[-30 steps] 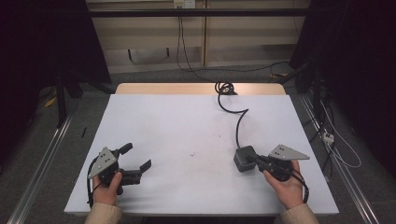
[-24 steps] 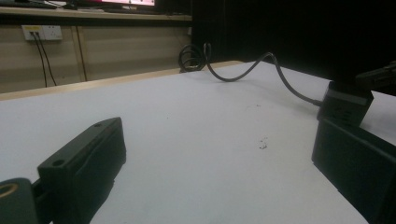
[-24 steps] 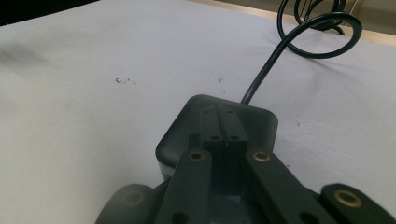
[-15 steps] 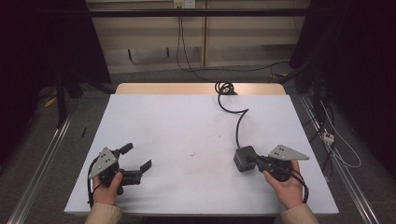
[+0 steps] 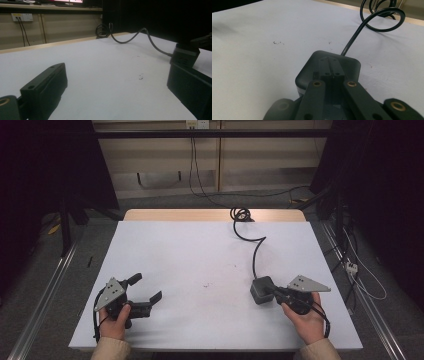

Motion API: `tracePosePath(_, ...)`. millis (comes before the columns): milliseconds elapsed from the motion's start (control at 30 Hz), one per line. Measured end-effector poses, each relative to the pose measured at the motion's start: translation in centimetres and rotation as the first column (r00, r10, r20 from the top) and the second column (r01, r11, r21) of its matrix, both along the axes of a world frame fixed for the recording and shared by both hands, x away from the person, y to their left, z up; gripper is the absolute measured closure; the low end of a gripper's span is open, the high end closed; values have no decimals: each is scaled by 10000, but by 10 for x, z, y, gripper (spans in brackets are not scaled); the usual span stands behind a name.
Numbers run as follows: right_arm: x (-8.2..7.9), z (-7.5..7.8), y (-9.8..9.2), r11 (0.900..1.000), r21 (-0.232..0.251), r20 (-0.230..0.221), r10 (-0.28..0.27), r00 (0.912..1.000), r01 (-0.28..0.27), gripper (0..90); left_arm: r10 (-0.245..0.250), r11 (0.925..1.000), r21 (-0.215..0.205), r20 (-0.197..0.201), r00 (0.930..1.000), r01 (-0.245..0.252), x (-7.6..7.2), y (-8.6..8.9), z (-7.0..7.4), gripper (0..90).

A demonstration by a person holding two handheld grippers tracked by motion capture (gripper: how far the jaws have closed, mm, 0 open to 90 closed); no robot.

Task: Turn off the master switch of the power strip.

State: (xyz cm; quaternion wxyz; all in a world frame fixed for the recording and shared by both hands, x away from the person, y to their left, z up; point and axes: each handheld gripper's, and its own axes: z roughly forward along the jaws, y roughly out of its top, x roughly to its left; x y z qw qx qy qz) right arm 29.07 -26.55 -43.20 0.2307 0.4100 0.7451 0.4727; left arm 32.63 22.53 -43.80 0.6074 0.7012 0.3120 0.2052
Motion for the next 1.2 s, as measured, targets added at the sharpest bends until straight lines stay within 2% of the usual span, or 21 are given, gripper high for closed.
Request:
tracePosePath(200, 1, -1, -2, 9996, 264, -73, -19, 10000, 21, 900, 38, 10000, -51, 20, 10000, -38, 0, 1, 1, 26)
tracePosePath(1200, 1, -2, -2, 9996, 291, -3, 11, 10000, -11, 900, 46, 10000, -61, 4, 10000, -46, 0, 1, 0, 26)
